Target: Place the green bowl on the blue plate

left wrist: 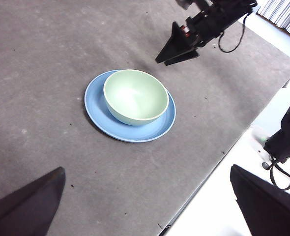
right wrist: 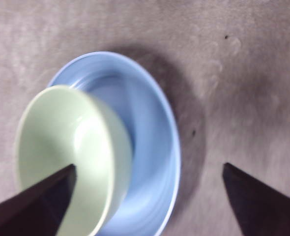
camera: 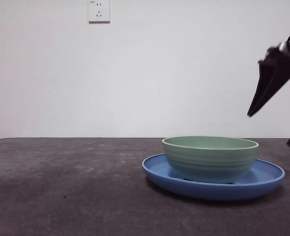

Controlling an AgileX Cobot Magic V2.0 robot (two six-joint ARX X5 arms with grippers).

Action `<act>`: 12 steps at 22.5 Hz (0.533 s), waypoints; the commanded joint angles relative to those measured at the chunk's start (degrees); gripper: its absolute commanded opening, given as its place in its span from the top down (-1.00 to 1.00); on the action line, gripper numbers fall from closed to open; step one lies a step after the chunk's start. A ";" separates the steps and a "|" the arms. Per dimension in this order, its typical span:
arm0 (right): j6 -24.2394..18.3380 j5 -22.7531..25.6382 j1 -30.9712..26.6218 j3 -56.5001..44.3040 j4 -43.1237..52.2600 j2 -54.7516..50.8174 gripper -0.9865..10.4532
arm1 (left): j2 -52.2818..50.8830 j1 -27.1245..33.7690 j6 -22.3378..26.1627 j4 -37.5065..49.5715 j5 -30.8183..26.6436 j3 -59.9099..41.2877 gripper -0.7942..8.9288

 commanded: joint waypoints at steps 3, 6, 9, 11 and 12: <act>-1.05 -0.11 0.07 1.03 3.48 4.96 0.20 | 0.24 -0.33 0.48 0.42 0.00 0.57 -0.32; -2.19 -0.57 0.37 1.03 3.17 7.74 0.33 | 0.24 -0.33 0.48 0.46 0.00 0.57 -0.32; -3.10 -0.61 1.51 1.03 3.17 9.49 0.36 | 0.24 -0.33 0.48 0.57 0.00 0.57 -0.32; -3.76 -0.57 2.60 1.03 3.15 10.62 0.45 | 0.24 -0.33 0.50 0.61 0.00 0.57 -0.32; -3.80 -0.57 3.17 1.03 3.13 11.32 0.46 | 0.24 -0.33 0.48 0.61 0.00 0.57 -0.32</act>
